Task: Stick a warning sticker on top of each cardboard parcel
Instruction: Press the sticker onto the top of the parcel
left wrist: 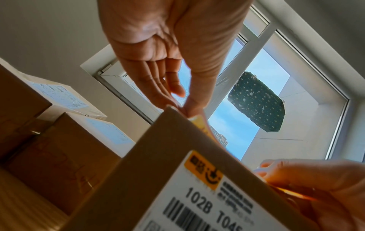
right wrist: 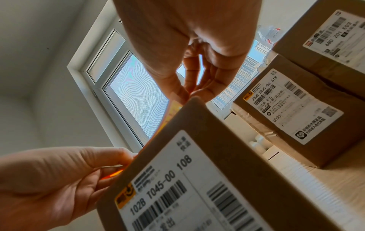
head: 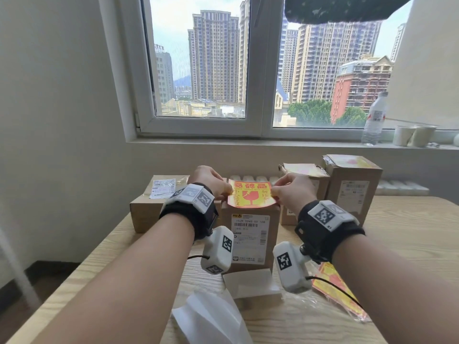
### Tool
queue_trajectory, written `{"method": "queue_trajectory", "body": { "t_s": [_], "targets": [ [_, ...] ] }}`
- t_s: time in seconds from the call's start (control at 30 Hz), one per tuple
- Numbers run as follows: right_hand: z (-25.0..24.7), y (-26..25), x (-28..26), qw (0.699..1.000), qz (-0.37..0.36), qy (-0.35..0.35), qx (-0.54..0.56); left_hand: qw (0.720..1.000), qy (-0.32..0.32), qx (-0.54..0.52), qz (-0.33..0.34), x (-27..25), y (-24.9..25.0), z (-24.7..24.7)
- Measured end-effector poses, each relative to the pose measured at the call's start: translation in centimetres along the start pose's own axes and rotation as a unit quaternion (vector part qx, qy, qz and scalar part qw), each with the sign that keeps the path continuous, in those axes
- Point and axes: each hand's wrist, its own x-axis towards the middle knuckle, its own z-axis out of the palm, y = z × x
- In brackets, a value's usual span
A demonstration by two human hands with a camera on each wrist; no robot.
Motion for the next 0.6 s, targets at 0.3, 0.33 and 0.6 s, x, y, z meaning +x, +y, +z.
{"method": "queue_trajectory", "body": {
  "t_s": [0.3, 0.33, 0.6],
  "targets": [
    [-0.02, -0.04, -0.17, 1.0, -0.015, 0.003, -0.022, 0.999, 0.012, 0.042, 0.016, 0.37, 0.0, 0.33],
    [-0.02, -0.01, -0.18, 0.999, -0.018, 0.001, -0.026, 0.999, 0.013, 0.047, 0.017, 0.41, 0.03, 0.38],
    [0.0, -0.02, -0.34, 0.998, -0.037, -0.021, -0.052, 0.994, 0.016, 0.109, 0.024, 0.58, 0.22, 0.77]
  ]
}}
